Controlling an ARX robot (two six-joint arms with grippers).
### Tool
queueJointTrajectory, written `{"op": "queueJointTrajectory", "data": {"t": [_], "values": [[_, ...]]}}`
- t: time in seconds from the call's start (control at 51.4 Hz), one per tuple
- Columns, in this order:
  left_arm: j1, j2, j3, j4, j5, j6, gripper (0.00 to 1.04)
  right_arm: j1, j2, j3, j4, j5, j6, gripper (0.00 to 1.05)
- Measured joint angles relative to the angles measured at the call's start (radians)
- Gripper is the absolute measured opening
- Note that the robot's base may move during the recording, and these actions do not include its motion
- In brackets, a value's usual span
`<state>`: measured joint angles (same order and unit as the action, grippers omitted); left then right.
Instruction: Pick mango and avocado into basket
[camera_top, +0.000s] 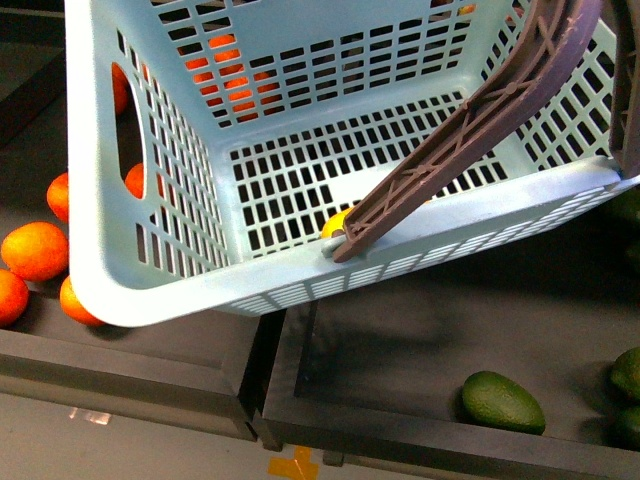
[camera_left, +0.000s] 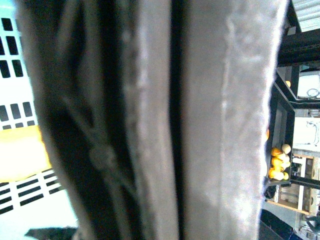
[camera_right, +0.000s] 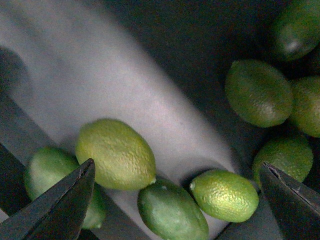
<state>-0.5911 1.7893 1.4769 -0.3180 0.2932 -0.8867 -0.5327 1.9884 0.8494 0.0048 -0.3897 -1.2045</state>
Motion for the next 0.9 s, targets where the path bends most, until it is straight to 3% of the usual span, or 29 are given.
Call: {"op": "queueJointTrajectory", "data": {"t": [0.136, 0.35, 0.896], "values": [[0.000, 0.000, 0.000, 0.000, 0.003, -0.001, 0.24, -0.005, 0.115, 0.092, -0.093, 0.093, -0.153, 0.96], [-0.001, 0.000, 0.000, 0.000, -0.004, -0.001, 0.24, 0.023, 0.241, 0.203, -0.140, 0.137, -0.247, 0.96], [-0.001, 0.000, 0.000, 0.000, -0.001, 0.000, 0.24, 0.057, 0.302, 0.242, -0.157, 0.144, -0.271, 0.96]]}}
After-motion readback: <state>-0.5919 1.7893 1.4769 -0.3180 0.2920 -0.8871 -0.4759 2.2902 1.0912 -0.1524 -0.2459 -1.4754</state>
